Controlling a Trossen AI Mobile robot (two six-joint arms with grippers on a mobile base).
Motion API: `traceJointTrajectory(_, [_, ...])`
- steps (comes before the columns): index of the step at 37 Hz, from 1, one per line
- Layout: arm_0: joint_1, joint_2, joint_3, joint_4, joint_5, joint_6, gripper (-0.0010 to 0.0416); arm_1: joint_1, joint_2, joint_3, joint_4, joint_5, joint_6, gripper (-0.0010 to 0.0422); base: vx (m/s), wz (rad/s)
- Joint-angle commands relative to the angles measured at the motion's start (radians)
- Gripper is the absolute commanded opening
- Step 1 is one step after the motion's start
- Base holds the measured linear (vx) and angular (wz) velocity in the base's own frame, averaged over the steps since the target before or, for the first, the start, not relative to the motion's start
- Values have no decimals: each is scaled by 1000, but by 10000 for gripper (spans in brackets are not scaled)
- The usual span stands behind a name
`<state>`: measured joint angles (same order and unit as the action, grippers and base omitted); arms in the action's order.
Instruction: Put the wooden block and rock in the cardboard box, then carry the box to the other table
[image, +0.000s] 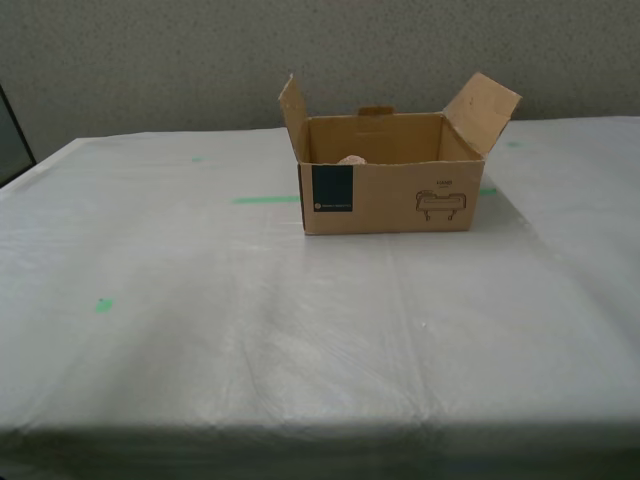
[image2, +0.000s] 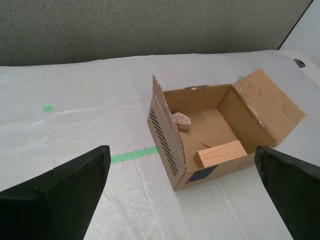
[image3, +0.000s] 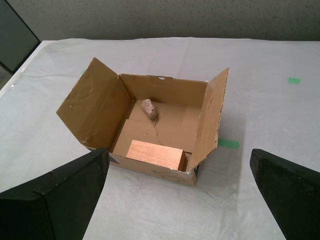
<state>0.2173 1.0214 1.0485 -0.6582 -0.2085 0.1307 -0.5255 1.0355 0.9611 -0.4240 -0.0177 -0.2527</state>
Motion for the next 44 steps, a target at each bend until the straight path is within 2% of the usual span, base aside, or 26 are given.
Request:
traceJointTrajectory(1, [0, 0, 0, 0, 2, 0, 394, 0, 0, 1, 1, -1, 1, 396, 0, 0])
traceJointTrajectory(44, [0, 0, 0, 0, 2, 0, 394, 0, 0, 1, 1, -2, 1, 396, 0, 0])
